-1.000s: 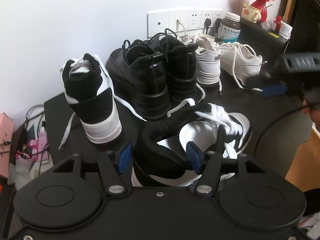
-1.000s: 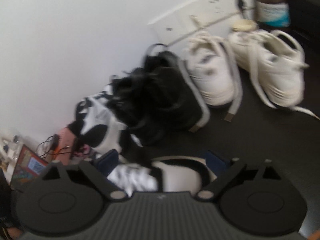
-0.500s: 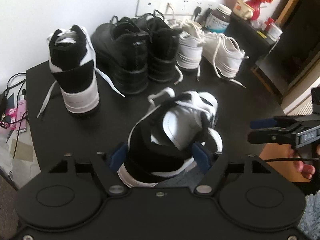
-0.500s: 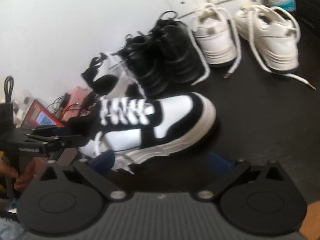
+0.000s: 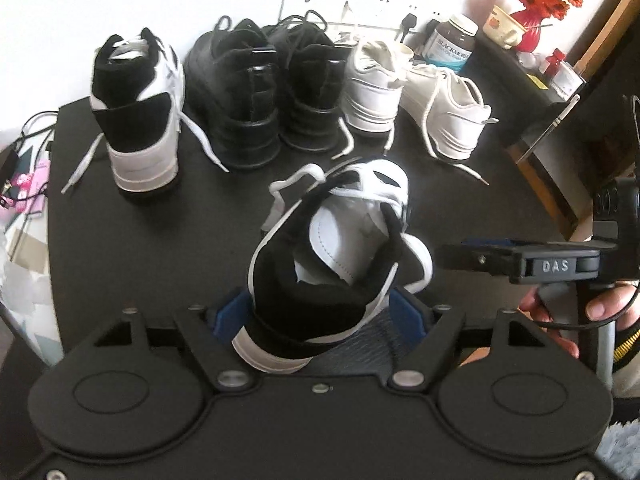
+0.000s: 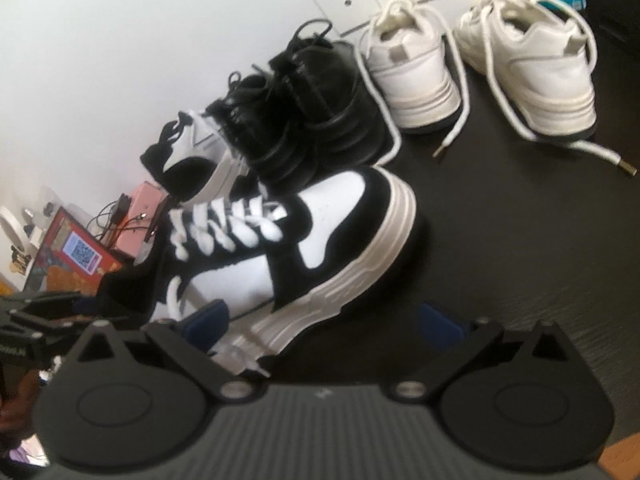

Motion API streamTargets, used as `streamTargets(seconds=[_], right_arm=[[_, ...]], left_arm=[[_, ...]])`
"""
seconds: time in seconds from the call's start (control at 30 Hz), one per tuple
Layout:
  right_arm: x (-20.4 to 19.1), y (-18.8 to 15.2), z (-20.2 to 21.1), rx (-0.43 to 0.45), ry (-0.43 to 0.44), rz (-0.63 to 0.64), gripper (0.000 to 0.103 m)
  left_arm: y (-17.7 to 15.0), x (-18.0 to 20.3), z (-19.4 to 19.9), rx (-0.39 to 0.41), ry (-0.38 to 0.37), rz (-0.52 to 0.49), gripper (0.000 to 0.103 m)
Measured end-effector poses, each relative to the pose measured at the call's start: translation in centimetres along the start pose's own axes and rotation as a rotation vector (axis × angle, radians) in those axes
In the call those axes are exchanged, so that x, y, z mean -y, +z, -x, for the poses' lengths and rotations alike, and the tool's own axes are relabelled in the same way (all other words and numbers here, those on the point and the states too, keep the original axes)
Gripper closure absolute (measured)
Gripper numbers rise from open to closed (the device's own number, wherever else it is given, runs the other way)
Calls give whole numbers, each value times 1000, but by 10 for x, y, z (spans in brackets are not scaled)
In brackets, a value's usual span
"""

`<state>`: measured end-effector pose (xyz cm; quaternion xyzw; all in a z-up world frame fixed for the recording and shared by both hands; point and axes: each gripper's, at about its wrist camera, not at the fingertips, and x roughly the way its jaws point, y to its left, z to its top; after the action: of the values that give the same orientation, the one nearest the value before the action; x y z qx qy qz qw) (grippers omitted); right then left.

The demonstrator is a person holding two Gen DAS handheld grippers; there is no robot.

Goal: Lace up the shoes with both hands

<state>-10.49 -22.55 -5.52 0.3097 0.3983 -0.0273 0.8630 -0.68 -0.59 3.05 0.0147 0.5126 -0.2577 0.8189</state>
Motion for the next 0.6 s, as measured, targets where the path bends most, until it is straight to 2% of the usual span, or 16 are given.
streamTargets(seconds=[0.13, 0.37, 0.6], right_arm=[[8, 6, 8, 15, 1, 12, 1], [27, 7, 30, 43, -27, 32, 1], [58, 5, 56, 69, -44, -16, 1]], left_arm=[[-2, 23, -7, -2, -46, 2, 18], [1, 60, -24, 13, -78, 23, 5], [0, 102, -41, -10, -189, -18, 4]])
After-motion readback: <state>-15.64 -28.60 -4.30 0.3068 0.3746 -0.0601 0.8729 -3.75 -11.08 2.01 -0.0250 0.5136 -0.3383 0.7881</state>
